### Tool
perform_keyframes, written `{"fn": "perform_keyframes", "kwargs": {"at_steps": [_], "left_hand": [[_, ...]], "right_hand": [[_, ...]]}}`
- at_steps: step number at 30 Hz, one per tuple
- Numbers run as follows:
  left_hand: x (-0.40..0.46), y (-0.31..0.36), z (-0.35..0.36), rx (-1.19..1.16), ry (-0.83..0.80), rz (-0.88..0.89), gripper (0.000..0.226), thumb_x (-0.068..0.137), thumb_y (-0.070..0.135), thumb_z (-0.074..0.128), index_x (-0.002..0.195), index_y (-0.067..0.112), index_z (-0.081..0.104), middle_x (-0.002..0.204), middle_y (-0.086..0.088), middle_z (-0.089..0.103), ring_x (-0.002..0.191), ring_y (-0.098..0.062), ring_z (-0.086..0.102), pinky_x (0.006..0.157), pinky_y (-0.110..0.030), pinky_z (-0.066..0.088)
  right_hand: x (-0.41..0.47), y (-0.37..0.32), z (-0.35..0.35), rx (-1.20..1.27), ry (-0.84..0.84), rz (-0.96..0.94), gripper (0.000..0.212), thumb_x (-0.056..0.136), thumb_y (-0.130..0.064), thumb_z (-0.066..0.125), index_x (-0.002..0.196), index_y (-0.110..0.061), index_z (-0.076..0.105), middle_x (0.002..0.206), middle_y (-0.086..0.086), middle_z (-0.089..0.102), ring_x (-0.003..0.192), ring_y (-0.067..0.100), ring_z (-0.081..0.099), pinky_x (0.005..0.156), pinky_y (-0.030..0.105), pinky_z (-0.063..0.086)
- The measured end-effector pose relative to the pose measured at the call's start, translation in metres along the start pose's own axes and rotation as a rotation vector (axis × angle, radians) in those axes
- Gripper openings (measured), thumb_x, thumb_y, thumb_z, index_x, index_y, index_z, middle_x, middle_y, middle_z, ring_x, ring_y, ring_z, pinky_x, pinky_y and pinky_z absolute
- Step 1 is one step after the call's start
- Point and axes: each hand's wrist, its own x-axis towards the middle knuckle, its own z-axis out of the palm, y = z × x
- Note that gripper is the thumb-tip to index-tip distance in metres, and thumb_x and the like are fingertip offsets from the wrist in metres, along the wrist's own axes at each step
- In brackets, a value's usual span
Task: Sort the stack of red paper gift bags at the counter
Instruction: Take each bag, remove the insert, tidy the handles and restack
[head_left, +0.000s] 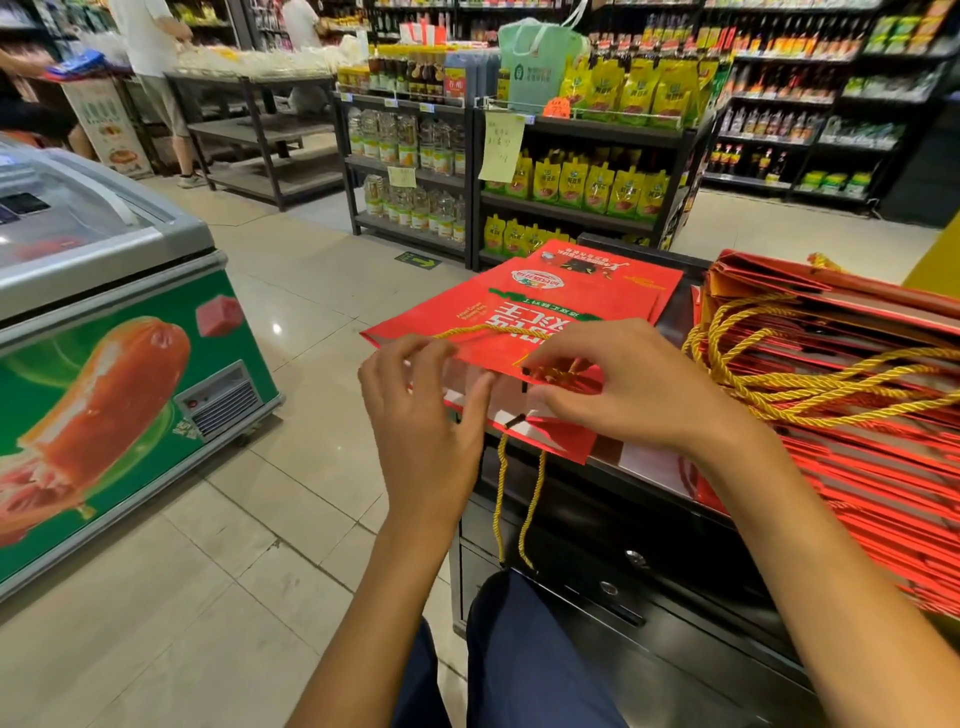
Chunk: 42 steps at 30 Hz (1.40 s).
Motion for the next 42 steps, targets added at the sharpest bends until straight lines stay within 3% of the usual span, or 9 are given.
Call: {"fn": "perform_keyframes", "kwargs": {"at_steps": [2,5,8,16,23,27,33,37,42], "left_hand": [[-0.006,0.008,0.001,-0.016,0.016,-0.06,0.029,0.091,0.031,0.078,0.106,0.01,0.065,0.108,-0.005,0.059,0.106,-0.023,0.05,0.09,-0.037,0.047],[-0.014,0.015,0.003,-0.174,-0.162,-0.161,0.011,0.093,0.028,0.075,0.097,0.018,0.072,0.095,0.011,0.066,0.093,-0.013,0.06,0.082,-0.04,0.051],[-0.012,0.022,0.004,-0.318,-0.298,-0.282,0.013,0.091,0.031,0.077,0.102,0.024,0.08,0.096,0.015,0.073,0.095,-0.008,0.066,0.082,-0.034,0.055],[-0.002,0.03,0.007,-0.372,-0.351,-0.364,0.013,0.092,0.026,0.073,0.102,0.023,0.081,0.096,0.015,0.074,0.1,-0.006,0.066,0.088,-0.04,0.058],[-0.008,0.019,-0.007,-0.331,-0.399,-0.238,0.013,0.093,0.019,0.073,0.102,0.023,0.081,0.097,0.014,0.074,0.098,-0.008,0.064,0.078,-0.021,0.05],[-0.006,0.014,-0.008,-0.295,-0.381,-0.183,0.016,0.092,0.02,0.074,0.106,0.022,0.08,0.103,0.016,0.073,0.103,-0.008,0.064,0.085,-0.029,0.052],[-0.01,0.004,-0.017,-0.164,-0.374,-0.033,0.004,0.092,0.024,0.075,0.095,0.02,0.076,0.097,0.021,0.065,0.106,-0.009,0.057,0.09,-0.012,0.039],[-0.013,-0.003,-0.022,-0.115,-0.327,0.01,0.014,0.095,0.03,0.068,0.093,0.017,0.071,0.093,0.014,0.065,0.097,-0.012,0.057,0.084,-0.028,0.047],[-0.011,-0.022,-0.019,0.083,-0.324,0.078,0.029,0.098,0.038,0.062,0.12,0.023,0.074,0.117,-0.002,0.057,0.114,-0.02,0.047,0.094,-0.037,0.043]], "right_hand": [[0.0,-0.001,0.002,-0.022,0.024,-0.002,0.028,0.093,-0.042,0.062,0.111,-0.026,0.076,0.103,-0.012,0.075,0.092,0.005,0.066,0.082,0.032,0.055],[0.0,-0.002,0.006,-0.007,0.061,0.009,0.032,0.093,-0.043,0.058,0.109,-0.024,0.078,0.101,-0.012,0.076,0.089,0.004,0.068,0.08,0.03,0.055],[0.0,-0.001,0.009,0.031,0.087,0.018,0.024,0.095,-0.037,0.063,0.108,-0.024,0.079,0.097,-0.013,0.076,0.087,0.001,0.067,0.076,0.03,0.055],[-0.002,0.0,0.014,0.075,0.125,0.035,0.02,0.098,-0.031,0.063,0.108,-0.024,0.079,0.098,-0.01,0.077,0.089,0.004,0.068,0.075,0.034,0.056],[-0.002,0.004,0.011,0.074,0.146,0.027,0.017,0.098,-0.024,0.066,0.106,-0.019,0.08,0.099,-0.008,0.078,0.09,0.004,0.068,0.077,0.033,0.055],[0.0,0.002,0.007,0.103,0.046,0.039,0.021,0.097,-0.033,0.066,0.111,-0.024,0.079,0.105,-0.014,0.074,0.097,0.0,0.064,0.083,0.017,0.048],[-0.001,0.015,0.006,0.047,-0.158,0.034,0.022,0.094,-0.026,0.068,0.114,-0.03,0.077,0.11,-0.013,0.07,0.104,0.004,0.06,0.089,0.027,0.047],[0.001,0.021,0.011,-0.014,-0.161,0.04,0.018,0.093,-0.037,0.072,0.108,-0.029,0.078,0.103,-0.011,0.071,0.099,0.009,0.06,0.09,0.035,0.047],[0.0,0.026,0.025,0.124,-0.078,0.049,0.014,0.095,-0.03,0.072,0.103,-0.02,0.077,0.098,-0.011,0.073,0.091,0.003,0.061,0.079,0.023,0.045]]}}
